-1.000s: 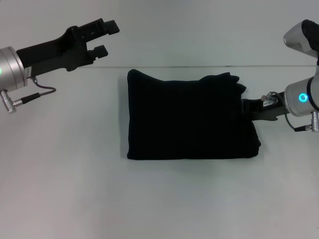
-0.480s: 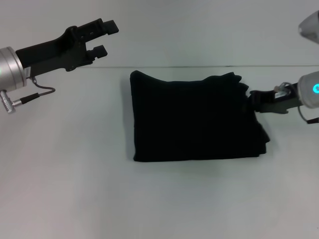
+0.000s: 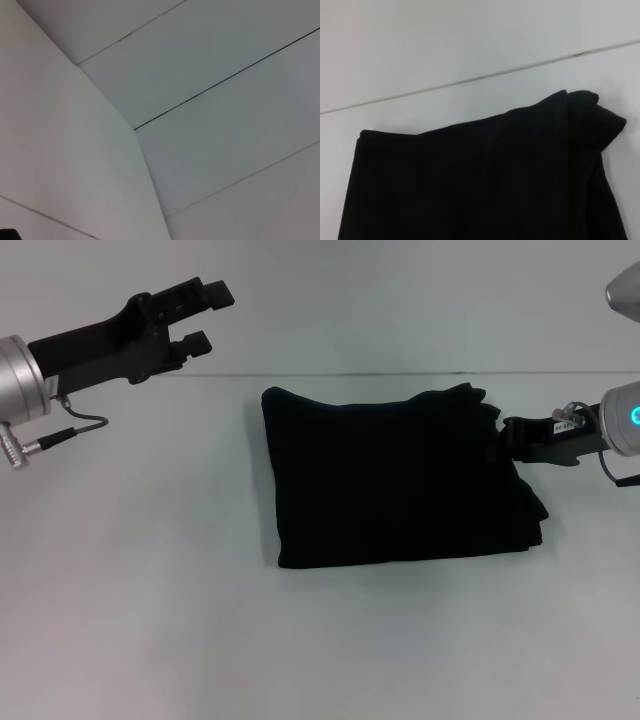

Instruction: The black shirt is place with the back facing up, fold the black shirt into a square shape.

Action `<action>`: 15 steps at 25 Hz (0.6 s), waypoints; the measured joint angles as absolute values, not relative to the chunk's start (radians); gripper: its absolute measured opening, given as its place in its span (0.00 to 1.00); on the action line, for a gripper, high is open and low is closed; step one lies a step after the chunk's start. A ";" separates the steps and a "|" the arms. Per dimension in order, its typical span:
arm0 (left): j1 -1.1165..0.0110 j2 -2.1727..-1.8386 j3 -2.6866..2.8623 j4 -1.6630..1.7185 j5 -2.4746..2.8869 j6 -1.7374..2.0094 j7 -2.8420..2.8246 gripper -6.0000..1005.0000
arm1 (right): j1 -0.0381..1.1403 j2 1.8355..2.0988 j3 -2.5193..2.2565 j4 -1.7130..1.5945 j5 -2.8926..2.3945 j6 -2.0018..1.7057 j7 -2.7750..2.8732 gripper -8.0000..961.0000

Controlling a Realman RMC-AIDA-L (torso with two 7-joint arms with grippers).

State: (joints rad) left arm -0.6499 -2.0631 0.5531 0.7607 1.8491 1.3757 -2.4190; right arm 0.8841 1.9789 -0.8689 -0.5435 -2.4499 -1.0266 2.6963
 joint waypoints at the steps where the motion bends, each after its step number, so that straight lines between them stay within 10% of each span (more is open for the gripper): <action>1: -0.649 -2.063 0.553 0.761 1.846 1.376 -2.419 0.89 | 0.883 1.978 -0.870 -0.543 -2.450 -1.028 2.697 0.02; 9: -0.647 -2.064 0.552 0.761 1.839 1.377 -2.414 0.89 | 0.869 1.961 -0.843 -0.532 -2.457 -0.999 2.704 0.02; 15: -0.633 -2.064 0.554 0.760 1.839 1.392 -2.415 0.89 | 0.840 1.916 -0.833 -0.542 -2.467 -0.974 2.757 0.22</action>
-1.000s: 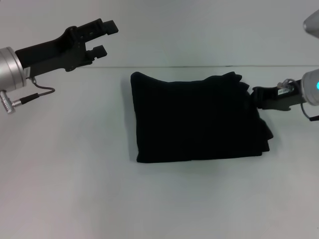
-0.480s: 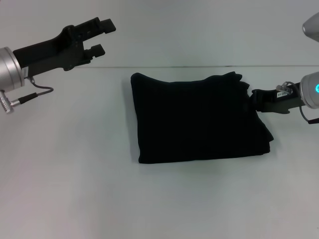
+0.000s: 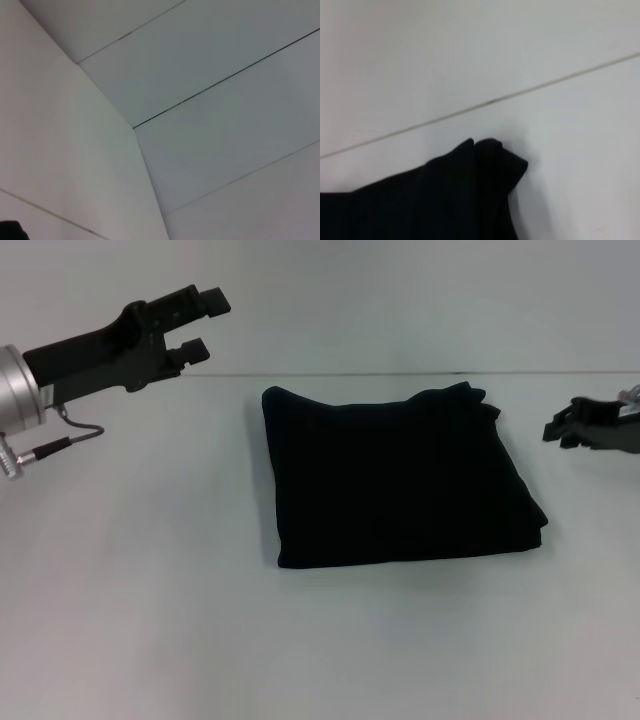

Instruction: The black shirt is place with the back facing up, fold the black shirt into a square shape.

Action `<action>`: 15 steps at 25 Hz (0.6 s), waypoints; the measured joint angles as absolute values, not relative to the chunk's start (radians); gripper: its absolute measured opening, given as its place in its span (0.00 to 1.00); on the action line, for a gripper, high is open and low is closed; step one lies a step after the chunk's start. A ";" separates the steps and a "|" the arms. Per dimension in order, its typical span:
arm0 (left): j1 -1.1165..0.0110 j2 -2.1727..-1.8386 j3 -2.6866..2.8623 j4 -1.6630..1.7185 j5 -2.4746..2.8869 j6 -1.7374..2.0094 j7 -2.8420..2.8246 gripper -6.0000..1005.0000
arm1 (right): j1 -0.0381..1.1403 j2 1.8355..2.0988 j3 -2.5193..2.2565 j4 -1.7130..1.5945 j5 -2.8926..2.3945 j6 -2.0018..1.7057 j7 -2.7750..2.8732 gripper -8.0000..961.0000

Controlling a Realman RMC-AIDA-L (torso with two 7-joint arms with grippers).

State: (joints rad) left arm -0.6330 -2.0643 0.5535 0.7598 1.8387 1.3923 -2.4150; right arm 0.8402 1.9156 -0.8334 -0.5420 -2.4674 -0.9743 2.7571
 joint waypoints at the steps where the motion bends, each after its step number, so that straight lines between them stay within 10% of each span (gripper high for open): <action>1: -0.630 -2.065 0.554 0.761 1.839 1.399 -2.415 0.89 | 0.836 1.911 -0.819 -0.551 -2.461 -0.991 2.748 0.24; 15: -0.623 -2.050 0.556 0.591 2.119 1.566 -2.550 0.87 | 0.606 1.894 -0.531 -0.613 -1.861 -1.512 2.215 0.53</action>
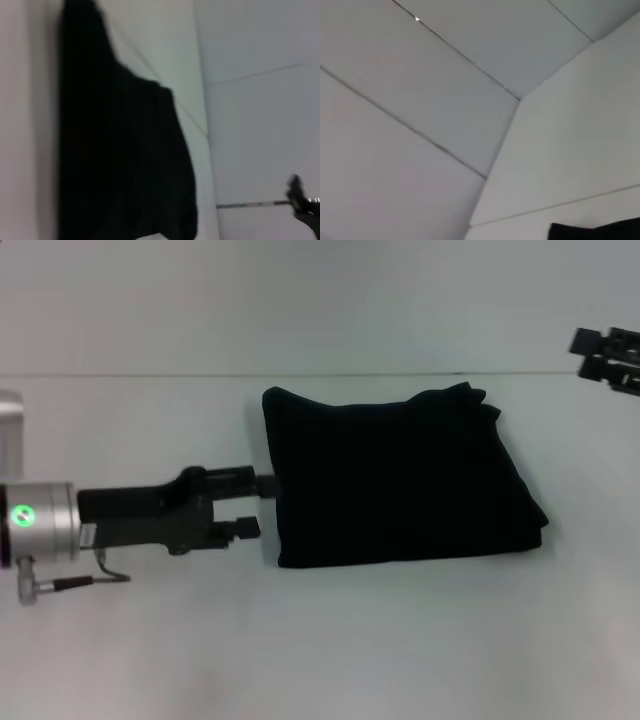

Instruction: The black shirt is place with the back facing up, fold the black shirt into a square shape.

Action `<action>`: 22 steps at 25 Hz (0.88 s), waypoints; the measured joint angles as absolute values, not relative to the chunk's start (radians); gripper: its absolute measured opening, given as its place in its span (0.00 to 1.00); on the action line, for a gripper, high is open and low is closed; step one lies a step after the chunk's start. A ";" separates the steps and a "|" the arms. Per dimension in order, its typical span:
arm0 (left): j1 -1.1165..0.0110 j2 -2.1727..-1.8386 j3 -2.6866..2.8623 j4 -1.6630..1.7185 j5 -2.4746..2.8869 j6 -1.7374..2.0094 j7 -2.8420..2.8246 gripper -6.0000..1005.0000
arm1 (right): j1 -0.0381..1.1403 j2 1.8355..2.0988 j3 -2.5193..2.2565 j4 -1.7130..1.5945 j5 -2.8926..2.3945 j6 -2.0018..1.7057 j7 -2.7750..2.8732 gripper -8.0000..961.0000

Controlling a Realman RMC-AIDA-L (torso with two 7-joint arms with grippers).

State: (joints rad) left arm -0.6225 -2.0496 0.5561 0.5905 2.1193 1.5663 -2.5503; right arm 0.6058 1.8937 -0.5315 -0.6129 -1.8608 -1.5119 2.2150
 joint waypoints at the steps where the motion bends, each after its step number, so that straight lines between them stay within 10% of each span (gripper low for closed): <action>1: -0.620 -2.051 0.556 0.568 2.121 1.546 -2.547 0.84 | 0.602 1.887 -0.526 -0.613 -1.856 -1.540 2.208 0.55; 4: -0.608 -2.061 0.555 0.533 2.123 1.488 -2.537 0.76 | 0.590 1.875 -0.494 -0.614 -1.846 -1.633 2.092 0.64; 9: -0.591 -2.080 0.575 0.521 2.125 1.422 -2.518 0.68 | 0.535 1.936 -0.413 -0.613 -1.814 -1.741 1.789 0.82; 22: -0.588 -2.083 0.598 0.492 2.126 1.369 -2.494 0.66 | 0.458 2.026 -0.406 -0.607 -1.853 -1.681 1.375 0.79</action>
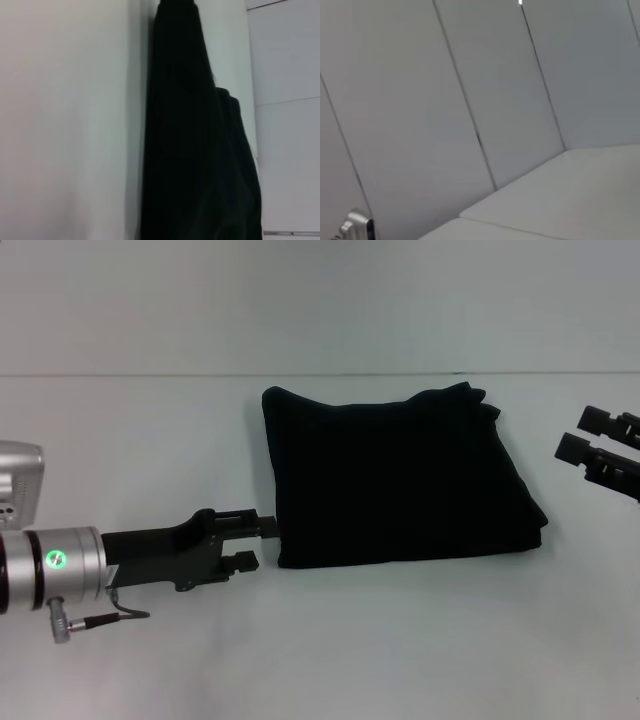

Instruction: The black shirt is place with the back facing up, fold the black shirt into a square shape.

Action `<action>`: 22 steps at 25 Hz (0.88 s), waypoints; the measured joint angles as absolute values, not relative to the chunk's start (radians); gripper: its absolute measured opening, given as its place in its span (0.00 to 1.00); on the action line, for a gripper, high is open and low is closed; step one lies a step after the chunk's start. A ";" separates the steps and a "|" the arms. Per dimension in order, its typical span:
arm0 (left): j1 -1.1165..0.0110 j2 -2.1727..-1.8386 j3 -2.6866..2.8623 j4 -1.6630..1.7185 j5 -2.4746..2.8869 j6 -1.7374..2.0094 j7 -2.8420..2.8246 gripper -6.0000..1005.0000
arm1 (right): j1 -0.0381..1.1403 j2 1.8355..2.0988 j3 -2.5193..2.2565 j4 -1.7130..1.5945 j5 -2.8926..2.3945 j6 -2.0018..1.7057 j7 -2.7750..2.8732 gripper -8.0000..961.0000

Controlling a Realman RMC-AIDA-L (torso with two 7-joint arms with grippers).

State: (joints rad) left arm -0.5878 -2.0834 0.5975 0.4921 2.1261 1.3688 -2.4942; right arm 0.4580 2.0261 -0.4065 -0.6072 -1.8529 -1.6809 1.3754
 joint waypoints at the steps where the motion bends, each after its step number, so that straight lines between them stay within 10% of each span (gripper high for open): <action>1: -0.588 -2.083 0.598 0.492 2.126 1.369 -2.494 0.66 | 0.461 2.030 -0.406 -0.607 -1.852 -1.672 1.366 0.79; 22: -0.628 -2.146 0.703 0.487 2.123 1.135 -2.332 0.66 | 0.505 2.054 -0.404 -0.582 -1.847 -1.628 1.371 0.79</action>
State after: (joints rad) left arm -0.6285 -2.1460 0.7027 0.4872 2.1232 1.1354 -2.3321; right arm 0.5055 2.0540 -0.4038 -0.5822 -1.8472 -1.6284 1.3714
